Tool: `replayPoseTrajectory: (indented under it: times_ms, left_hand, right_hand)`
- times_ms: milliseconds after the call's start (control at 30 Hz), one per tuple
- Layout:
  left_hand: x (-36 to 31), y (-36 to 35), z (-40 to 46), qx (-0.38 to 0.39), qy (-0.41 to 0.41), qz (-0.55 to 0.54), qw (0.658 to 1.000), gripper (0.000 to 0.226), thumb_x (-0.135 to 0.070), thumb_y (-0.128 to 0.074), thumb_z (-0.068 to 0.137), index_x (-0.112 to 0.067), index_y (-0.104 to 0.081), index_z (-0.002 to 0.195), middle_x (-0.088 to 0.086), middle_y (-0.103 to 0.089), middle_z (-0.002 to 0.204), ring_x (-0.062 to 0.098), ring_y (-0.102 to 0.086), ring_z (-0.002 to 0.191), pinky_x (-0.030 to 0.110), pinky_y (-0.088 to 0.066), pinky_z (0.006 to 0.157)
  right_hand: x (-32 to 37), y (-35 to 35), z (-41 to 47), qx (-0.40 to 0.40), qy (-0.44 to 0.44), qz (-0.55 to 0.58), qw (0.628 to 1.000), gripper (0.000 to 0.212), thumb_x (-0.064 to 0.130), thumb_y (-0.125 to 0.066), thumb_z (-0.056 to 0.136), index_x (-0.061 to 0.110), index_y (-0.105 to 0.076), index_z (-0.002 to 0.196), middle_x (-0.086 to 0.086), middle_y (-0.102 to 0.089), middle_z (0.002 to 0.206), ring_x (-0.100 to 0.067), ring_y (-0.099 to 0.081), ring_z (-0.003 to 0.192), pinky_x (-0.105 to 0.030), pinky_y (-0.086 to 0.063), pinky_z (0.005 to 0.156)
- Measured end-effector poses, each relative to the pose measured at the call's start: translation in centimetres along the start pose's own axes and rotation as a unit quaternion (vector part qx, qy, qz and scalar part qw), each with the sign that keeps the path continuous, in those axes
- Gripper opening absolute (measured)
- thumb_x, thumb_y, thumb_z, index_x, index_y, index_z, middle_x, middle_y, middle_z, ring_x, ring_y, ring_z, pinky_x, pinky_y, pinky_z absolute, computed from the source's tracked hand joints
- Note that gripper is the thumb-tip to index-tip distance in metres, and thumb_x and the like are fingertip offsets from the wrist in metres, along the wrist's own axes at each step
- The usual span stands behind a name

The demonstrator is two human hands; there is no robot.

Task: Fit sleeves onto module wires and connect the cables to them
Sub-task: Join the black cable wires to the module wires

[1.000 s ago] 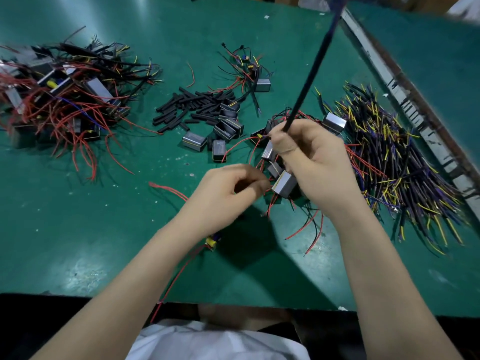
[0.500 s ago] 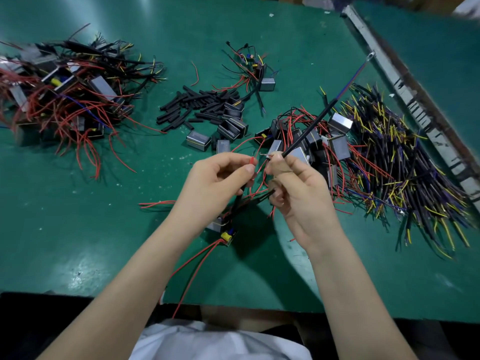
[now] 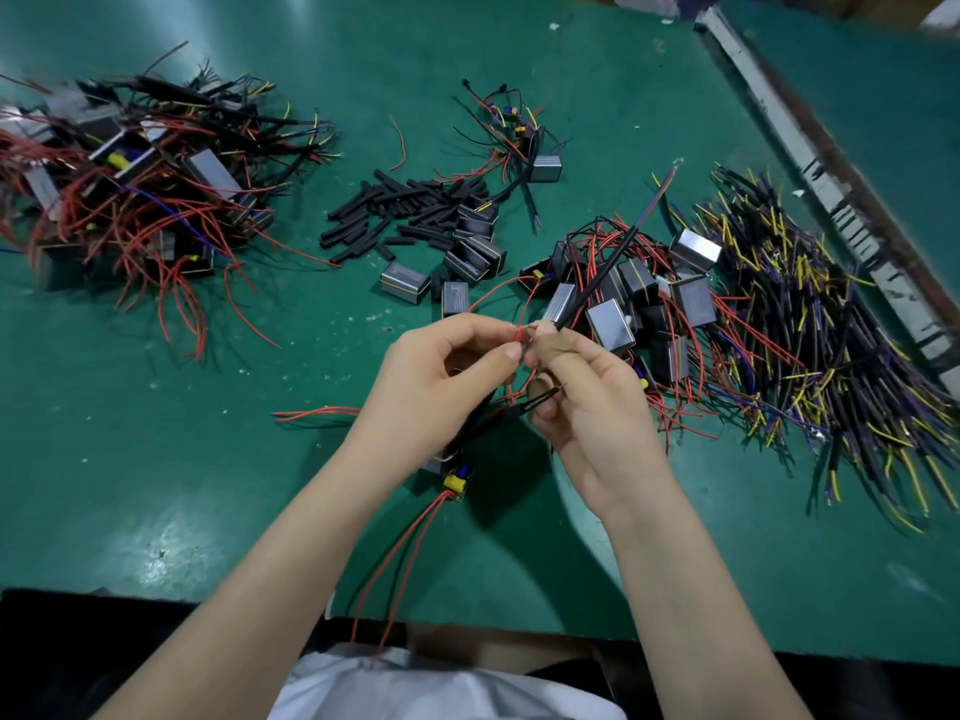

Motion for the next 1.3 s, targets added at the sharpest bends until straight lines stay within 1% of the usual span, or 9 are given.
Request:
replayPoseTrajectory:
  times_ms: [100, 300, 533, 633, 700, 833, 1000, 1200, 1300]
  left_hand:
    - [-0.1, 0.2, -0.1, -0.008, -0.011, 0.016, 1.0, 0.021, -0.007, -0.065, 0.087, -0.028, -0.069, 0.086, -0.014, -0.069, 0.074, 0.006, -0.061, 0.071, 0.026, -0.051, 0.077]
    - [0.0, 0.3, -0.4, -0.028, -0.016, 0.023, 0.999, 0.018, -0.013, -0.064, 0.089, -0.03, -0.068, 0.084, -0.009, -0.067, 0.074, 0.008, -0.059, 0.07, 0.03, -0.051, 0.075]
    - [-0.1, 0.2, -0.5, -0.04, -0.029, 0.004, 0.999, 0.017, -0.01, -0.058, 0.092, -0.022, -0.066, 0.082, -0.013, -0.065, 0.07, 0.001, -0.059, 0.065, 0.021, -0.052, 0.07]
    - [0.1, 0.1, -0.5, -0.031, -0.02, -0.024, 0.999, 0.019, -0.015, -0.06, 0.09, -0.026, -0.068, 0.078, -0.01, -0.067, 0.072, 0.003, -0.058, 0.068, 0.022, -0.051, 0.068]
    - [0.2, 0.1, -0.5, -0.025, -0.001, -0.054, 0.998, 0.02, -0.021, -0.058, 0.084, -0.029, -0.07, 0.072, -0.008, -0.068, 0.072, 0.002, -0.058, 0.068, 0.014, -0.046, 0.063]
    - [0.8, 0.0, 0.0, -0.002, 0.042, -0.115, 0.992, 0.022, -0.019, -0.056, 0.079, -0.029, -0.072, 0.067, -0.008, -0.068, 0.07, 0.002, -0.059, 0.068, 0.012, -0.045, 0.068]
    - [1.3, -0.3, 0.1, 0.039, 0.079, -0.16, 0.983, 0.022, -0.017, -0.055, 0.078, -0.025, -0.072, 0.066, -0.008, -0.068, 0.069, 0.001, -0.059, 0.063, 0.01, -0.044, 0.061]
    - [1.2, -0.5, -0.1, 0.067, 0.066, -0.155, 0.983, 0.021, -0.02, -0.055, 0.08, -0.027, -0.07, 0.067, -0.011, -0.06, 0.065, 0.003, -0.053, 0.065, 0.013, -0.043, 0.065]
    - [0.9, -0.5, -0.1, 0.088, 0.056, -0.132, 0.986, 0.019, -0.021, -0.055, 0.081, -0.027, -0.068, 0.069, -0.009, -0.057, 0.065, 0.005, -0.048, 0.065, 0.016, -0.04, 0.065]
  right_hand:
    - [-0.1, 0.1, 0.0, -0.01, -0.007, 0.007, 1.0, 0.034, 0.017, -0.056, 0.095, 0.021, -0.064, 0.062, 0.011, -0.054, 0.061, -0.002, -0.036, 0.043, -0.013, -0.027, 0.041]
    - [-0.3, 0.3, -0.1, -0.027, -0.016, 0.018, 0.999, 0.037, 0.015, -0.057, 0.095, 0.022, -0.066, 0.06, 0.011, -0.055, 0.059, 0.0, -0.037, 0.041, -0.014, -0.026, 0.041]
    - [-0.6, 0.0, -0.5, -0.027, -0.019, 0.024, 0.999, 0.035, 0.022, -0.058, 0.094, 0.025, -0.067, 0.06, 0.009, -0.055, 0.061, -0.003, -0.035, 0.041, -0.018, -0.019, 0.042]
    - [-0.4, 0.0, -0.7, -0.024, -0.016, 0.023, 0.999, 0.029, 0.021, -0.057, 0.094, 0.022, -0.065, 0.066, 0.01, -0.055, 0.063, -0.003, -0.036, 0.042, -0.015, -0.023, 0.04]
    - [-0.4, -0.2, -0.7, -0.015, -0.01, 0.018, 1.0, 0.026, 0.019, -0.057, 0.095, 0.021, -0.063, 0.069, 0.009, -0.055, 0.064, -0.004, -0.035, 0.043, -0.014, -0.023, 0.04]
    - [-0.3, -0.3, -0.7, -0.002, 0.009, 0.007, 1.0, 0.031, 0.016, -0.056, 0.094, 0.024, -0.068, 0.067, 0.007, -0.057, 0.066, -0.003, -0.036, 0.045, -0.013, -0.026, 0.042]
    - [0.3, -0.2, -0.7, 0.017, 0.053, -0.003, 0.998, 0.006, 0.021, -0.066, 0.085, 0.018, -0.061, 0.083, 0.007, -0.062, 0.071, -0.004, -0.039, 0.046, -0.014, -0.03, 0.044]
    - [0.0, -0.5, -0.7, 0.026, 0.042, 0.0, 0.999, 0.011, 0.022, -0.065, 0.078, 0.029, -0.066, 0.07, 0.009, -0.057, 0.064, -0.004, -0.037, 0.048, -0.013, -0.032, 0.045]
    - [0.1, -0.3, -0.6, 0.036, 0.038, -0.007, 0.999, 0.01, 0.023, -0.066, 0.077, 0.031, -0.071, 0.073, 0.01, -0.059, 0.065, -0.003, -0.039, 0.051, -0.012, -0.033, 0.047]
Point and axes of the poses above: each hand's wrist, its own z-axis towards the middle knuckle, its own y-axis out of the back of the hand, x = y × z, the point moved 7 cm from there along z, towards the middle knuckle
